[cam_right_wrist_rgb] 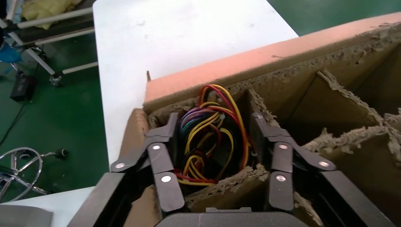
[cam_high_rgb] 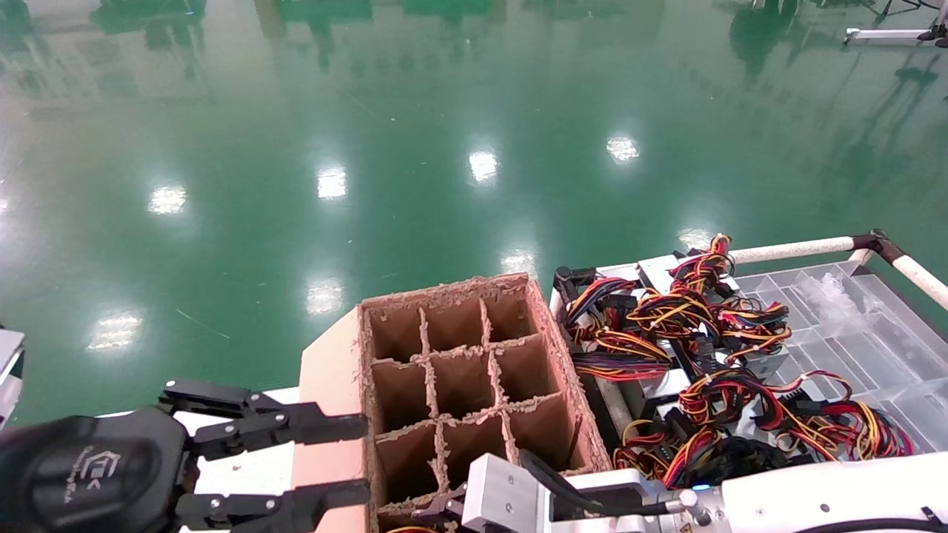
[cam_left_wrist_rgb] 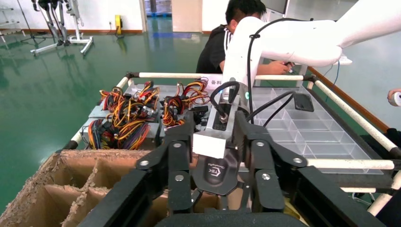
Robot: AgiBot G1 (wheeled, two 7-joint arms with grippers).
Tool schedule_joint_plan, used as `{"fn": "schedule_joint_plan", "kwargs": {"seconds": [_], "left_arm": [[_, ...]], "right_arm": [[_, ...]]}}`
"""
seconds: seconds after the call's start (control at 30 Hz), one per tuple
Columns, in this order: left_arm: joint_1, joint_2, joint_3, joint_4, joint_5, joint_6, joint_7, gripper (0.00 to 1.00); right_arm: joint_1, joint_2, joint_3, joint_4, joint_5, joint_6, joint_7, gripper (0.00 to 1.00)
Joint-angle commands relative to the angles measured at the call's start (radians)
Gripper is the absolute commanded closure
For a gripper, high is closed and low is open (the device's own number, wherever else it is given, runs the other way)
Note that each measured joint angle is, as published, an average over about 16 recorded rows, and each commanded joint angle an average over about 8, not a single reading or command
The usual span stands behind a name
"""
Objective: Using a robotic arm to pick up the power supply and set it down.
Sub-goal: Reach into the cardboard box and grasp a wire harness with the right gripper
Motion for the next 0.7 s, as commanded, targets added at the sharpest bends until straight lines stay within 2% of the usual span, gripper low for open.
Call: {"fn": "schedule_joint_plan", "kwargs": {"seconds": [0.03, 0.7], "left_arm": [[0.000, 0.000, 0.000, 0.000, 0.000, 0.000, 0.000, 0.00], [0.000, 0.000, 0.000, 0.000, 0.000, 0.000, 0.000, 0.00]], "right_arm": [[0.001, -0.001, -0.003, 0.000, -0.008, 0.003, 0.006, 1.00], [-0.017, 0.040, 0.016, 0.000, 0.016, 0.002, 0.011, 1.00]]}}
